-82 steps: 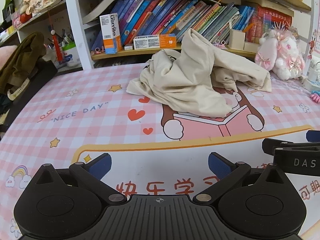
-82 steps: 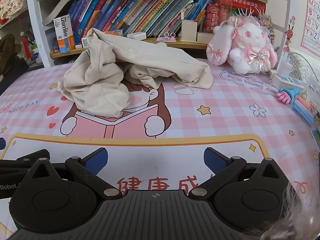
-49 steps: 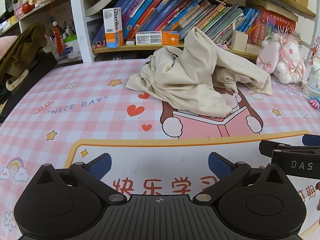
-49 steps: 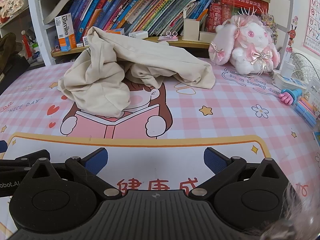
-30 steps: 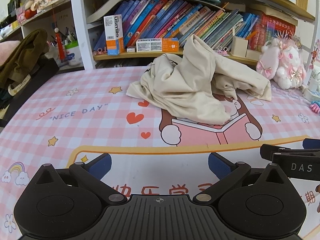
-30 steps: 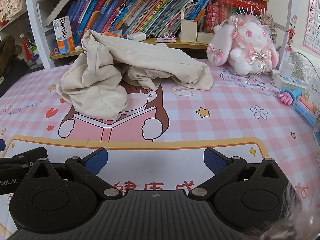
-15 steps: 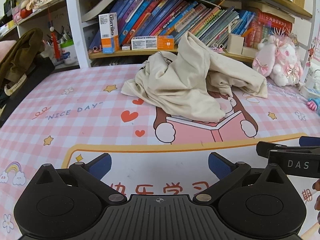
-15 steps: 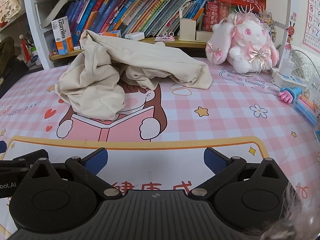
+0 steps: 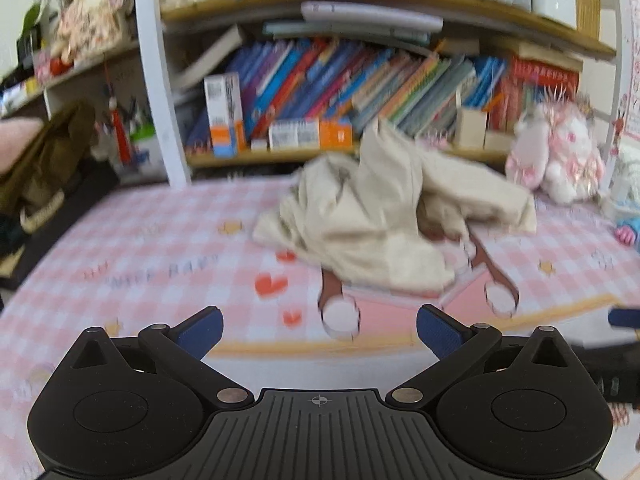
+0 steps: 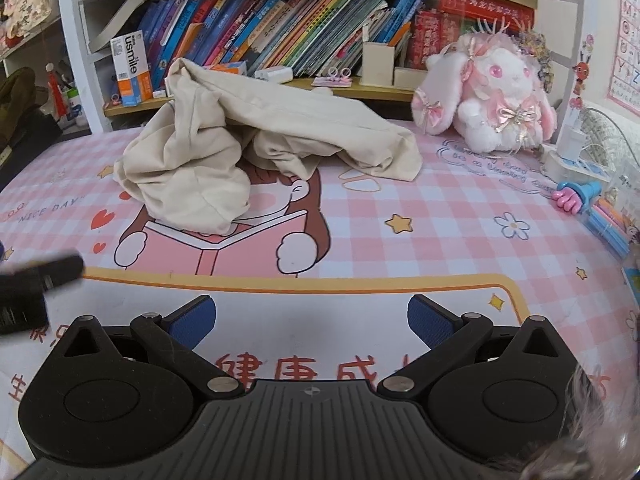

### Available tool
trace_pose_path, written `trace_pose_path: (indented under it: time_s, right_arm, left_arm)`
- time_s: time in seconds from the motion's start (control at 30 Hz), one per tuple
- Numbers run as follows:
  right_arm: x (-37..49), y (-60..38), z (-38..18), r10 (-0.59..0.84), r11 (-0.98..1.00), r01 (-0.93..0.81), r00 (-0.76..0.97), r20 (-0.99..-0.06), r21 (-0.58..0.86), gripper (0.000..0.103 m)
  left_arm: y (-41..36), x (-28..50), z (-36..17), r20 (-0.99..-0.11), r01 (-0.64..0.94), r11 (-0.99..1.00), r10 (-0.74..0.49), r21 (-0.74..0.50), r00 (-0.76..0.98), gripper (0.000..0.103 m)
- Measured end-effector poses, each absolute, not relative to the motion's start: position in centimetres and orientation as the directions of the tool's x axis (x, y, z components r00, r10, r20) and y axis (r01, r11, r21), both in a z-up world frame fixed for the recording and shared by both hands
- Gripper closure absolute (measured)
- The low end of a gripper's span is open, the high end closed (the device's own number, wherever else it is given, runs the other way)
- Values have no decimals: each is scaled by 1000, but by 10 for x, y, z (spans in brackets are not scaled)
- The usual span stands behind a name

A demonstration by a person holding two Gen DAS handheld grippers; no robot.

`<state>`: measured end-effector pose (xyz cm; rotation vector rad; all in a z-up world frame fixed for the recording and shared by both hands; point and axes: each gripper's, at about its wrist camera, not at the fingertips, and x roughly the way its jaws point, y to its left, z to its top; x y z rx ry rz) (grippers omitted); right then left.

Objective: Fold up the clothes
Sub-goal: 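Reach the right tool into the crumpled cream T-shirt and close on fabric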

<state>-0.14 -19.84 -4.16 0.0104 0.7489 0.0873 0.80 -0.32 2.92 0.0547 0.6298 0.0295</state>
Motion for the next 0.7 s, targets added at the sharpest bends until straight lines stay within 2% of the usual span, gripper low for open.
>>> trace_pose_path:
  time_s: [0.07, 0.27, 0.43, 0.6, 0.7]
  right_arm:
    - [-3, -200, -42, 79, 997, -73, 731, -677, 37, 0]
    - [1, -206, -46, 50, 999, -32, 723, -689, 39, 0]
    - [3, -202, -42, 60, 998, -45, 733, -678, 39, 0]
    - [3, -209, -41, 41, 999, -17, 731, -681, 41, 0]
    - [3, -214, -42, 22, 999, 12, 729, -684, 44, 0]
  left_arm:
    - [-1, 19, 46, -556, 8, 998, 29, 63, 831, 0]
    - [1, 93, 135, -374, 88, 992, -47, 94, 926, 0]
    - [4, 178, 200, -279, 55, 991, -19, 120, 960, 0]
    - [5, 225, 239, -221, 26, 995, -3, 101, 975, 1]
    - [9, 229, 241, -213, 10, 997, 6, 72, 977, 1]
